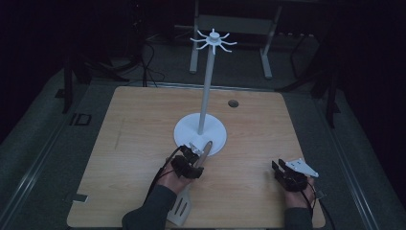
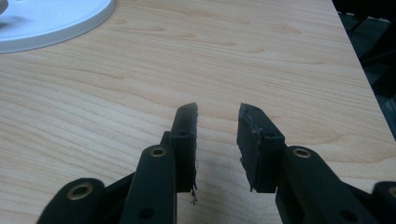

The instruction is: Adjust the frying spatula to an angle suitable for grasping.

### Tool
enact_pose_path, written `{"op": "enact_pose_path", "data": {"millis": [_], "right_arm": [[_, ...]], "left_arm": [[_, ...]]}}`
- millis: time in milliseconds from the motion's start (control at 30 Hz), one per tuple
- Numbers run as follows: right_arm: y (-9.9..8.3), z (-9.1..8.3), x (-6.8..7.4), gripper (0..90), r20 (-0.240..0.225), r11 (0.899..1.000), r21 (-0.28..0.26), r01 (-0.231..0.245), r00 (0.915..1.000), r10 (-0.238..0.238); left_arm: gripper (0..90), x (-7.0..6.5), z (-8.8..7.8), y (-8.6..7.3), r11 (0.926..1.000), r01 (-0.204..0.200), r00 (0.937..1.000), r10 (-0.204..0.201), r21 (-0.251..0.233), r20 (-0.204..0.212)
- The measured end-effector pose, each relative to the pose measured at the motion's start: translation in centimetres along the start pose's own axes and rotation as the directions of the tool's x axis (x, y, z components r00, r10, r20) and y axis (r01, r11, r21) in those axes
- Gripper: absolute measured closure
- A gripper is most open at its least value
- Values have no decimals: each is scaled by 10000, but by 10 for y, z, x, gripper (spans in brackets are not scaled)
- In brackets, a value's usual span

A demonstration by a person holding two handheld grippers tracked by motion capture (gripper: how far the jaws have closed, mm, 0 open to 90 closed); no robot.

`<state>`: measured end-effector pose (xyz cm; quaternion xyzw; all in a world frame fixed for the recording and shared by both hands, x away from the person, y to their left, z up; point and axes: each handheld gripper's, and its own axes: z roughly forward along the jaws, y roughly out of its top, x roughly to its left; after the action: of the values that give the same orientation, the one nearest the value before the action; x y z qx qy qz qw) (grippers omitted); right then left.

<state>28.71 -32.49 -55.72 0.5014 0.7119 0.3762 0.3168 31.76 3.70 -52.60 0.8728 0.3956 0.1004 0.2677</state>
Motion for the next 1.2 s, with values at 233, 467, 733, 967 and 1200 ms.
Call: {"op": "enact_pose_path", "data": {"millis": [233, 467, 733, 967, 1200], "right_arm": [[0, -1, -1, 679, 15, 10000, -48, -31, 10000, 31], [0, -1, -1, 679, 12, 10000, -44, -24, 10000, 24], [0, -1, -1, 678, -8, 10000, -53, -26, 10000, 26], [0, -1, -1, 678, -16, 10000, -60, -13, 10000, 13], [0, 0, 0, 678, -39, 10000, -24, 6, 10000, -6]], "left_arm": [[611, -1, 15, 1, 9985, -155, 9989, 178, 527, -439], [645, 0, 19, 2, 9985, 69, 9990, -45, 551, -439], [694, -2, 22, 8, 9974, 446, 9971, -410, 560, -644], [714, -2, 21, 9, 9960, 760, 9956, -732, 466, -593], [740, -7, 2, 10, 9951, 865, 9954, -883, -482, -360]]}}
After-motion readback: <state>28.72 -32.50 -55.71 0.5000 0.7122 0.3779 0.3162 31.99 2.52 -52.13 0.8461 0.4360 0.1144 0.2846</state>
